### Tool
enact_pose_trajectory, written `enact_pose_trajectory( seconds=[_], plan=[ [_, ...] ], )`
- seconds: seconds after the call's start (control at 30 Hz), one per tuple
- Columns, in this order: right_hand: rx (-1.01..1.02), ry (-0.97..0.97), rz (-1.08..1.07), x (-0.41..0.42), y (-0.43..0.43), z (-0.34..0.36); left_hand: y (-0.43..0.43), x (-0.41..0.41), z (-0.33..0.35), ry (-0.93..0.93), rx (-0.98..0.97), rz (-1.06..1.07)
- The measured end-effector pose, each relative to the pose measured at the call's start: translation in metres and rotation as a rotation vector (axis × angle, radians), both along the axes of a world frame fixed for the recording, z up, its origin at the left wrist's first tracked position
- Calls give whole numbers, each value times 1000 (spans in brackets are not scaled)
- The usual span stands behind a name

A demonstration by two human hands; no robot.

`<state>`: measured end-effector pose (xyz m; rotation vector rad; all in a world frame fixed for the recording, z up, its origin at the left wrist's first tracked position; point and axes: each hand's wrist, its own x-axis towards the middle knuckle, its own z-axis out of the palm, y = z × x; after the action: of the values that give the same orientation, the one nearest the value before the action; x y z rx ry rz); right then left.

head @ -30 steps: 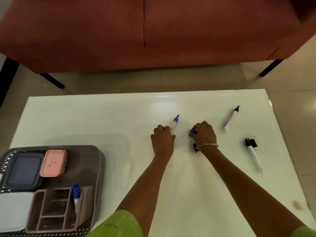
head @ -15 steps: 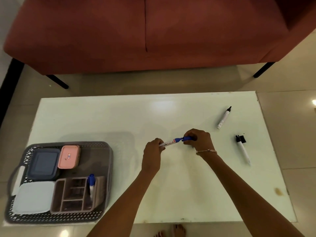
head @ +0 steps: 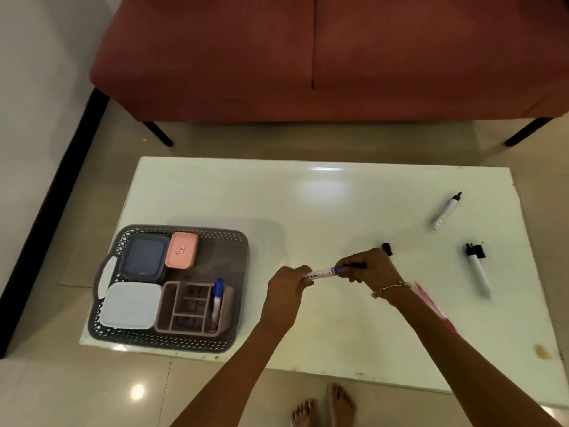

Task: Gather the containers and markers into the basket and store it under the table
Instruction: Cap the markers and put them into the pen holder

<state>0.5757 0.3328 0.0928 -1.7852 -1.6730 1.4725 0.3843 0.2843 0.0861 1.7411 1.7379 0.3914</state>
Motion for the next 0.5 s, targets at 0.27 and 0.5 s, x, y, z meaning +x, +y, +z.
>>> enact_pose_trajectory(
  seconds=[0.27, 0.5],
  plan=[
    [101, 160, -45, -96, -23, 29, -47, -62, 23, -129, -35, 434],
    [305, 223, 86, -225, -31, 62, -93, -136, 39, 2, 105, 778]
  ],
)
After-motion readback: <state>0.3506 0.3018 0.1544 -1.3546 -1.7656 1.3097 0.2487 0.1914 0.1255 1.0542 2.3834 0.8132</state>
